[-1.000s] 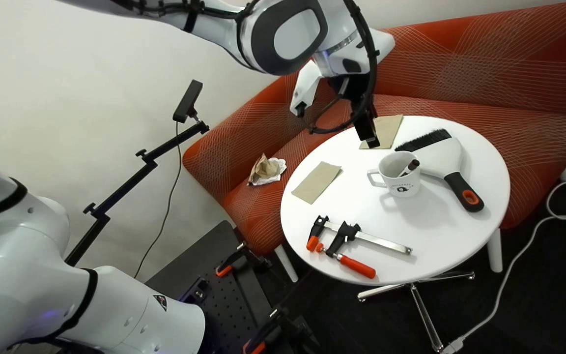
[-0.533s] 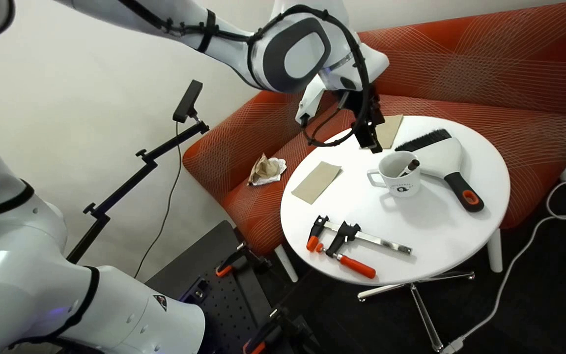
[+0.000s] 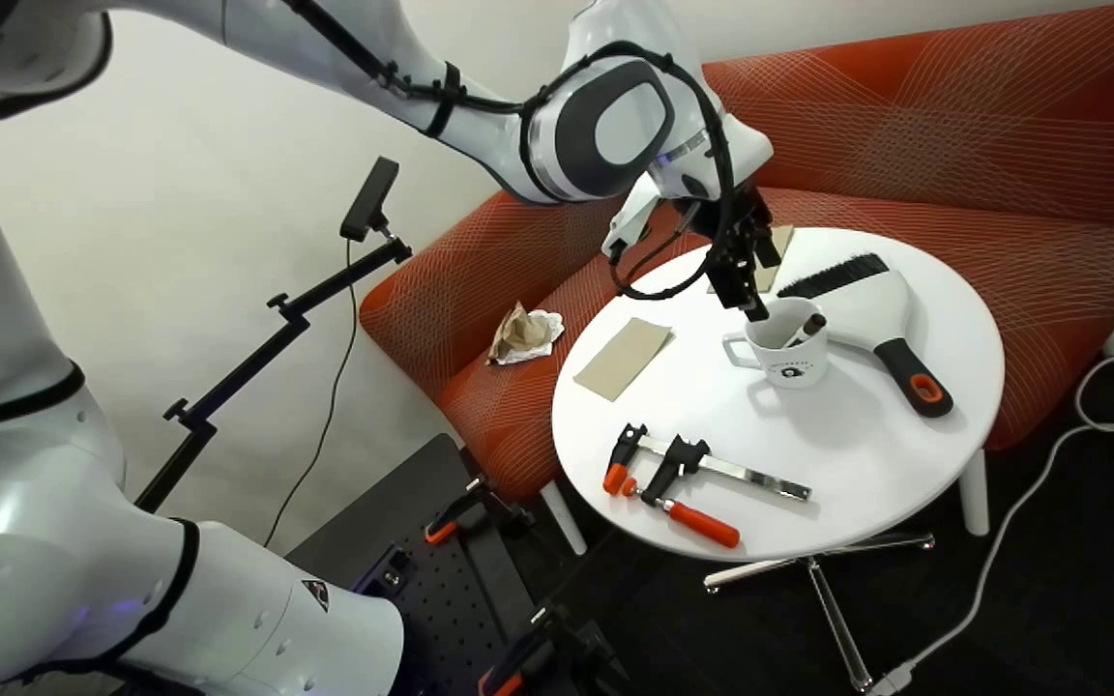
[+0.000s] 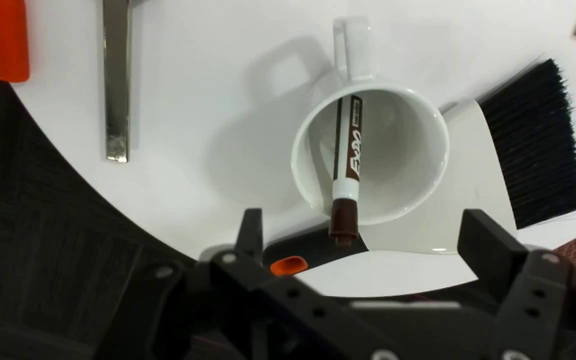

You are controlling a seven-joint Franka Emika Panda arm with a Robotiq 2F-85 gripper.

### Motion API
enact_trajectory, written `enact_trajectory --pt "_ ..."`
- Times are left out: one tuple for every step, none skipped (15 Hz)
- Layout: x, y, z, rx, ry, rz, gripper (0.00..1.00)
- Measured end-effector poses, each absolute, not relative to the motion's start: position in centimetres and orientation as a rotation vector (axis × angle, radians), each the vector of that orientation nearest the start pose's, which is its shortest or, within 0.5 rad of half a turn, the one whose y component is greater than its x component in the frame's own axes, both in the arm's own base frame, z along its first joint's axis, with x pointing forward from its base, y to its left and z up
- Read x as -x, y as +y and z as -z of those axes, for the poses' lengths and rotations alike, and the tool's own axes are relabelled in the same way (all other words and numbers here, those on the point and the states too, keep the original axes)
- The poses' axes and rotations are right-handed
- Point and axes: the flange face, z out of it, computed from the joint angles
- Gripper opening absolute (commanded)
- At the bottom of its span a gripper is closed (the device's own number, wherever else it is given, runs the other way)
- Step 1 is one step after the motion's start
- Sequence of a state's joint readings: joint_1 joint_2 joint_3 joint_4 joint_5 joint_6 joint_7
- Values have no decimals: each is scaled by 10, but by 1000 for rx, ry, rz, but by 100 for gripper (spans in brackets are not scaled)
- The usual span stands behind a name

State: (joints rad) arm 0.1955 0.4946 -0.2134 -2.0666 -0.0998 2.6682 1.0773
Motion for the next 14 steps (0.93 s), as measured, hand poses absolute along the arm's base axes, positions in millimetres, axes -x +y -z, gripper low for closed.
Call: enact_trajectory --pt "-605 -6 -202 2831 1505 274 93" --pt "-607 -6 -200 2836 1506 269 80" --pt "-609 -5 -197 2841 1508 264 68" --pt "-611 -5 -196 2845 1508 261 68" --pt "-614 -5 -194 2847 1508 262 62" --pt "-615 -5 -192 2850 1508 260 53" --pt "-617 -5 -191 2853 1509 258 46" --pt "-619 -5 -189 2858 1511 251 41" --pt "-620 -5 -187 2863 1513 241 33" --pt "-621 -5 -185 2870 1516 229 28" --pt "-622 -4 -183 2876 1519 219 26" --pt "-623 -4 -181 2883 1522 205 23" --pt "-623 -4 -178 2891 1525 192 26" --pt "-624 -3 -176 2897 1527 181 31"
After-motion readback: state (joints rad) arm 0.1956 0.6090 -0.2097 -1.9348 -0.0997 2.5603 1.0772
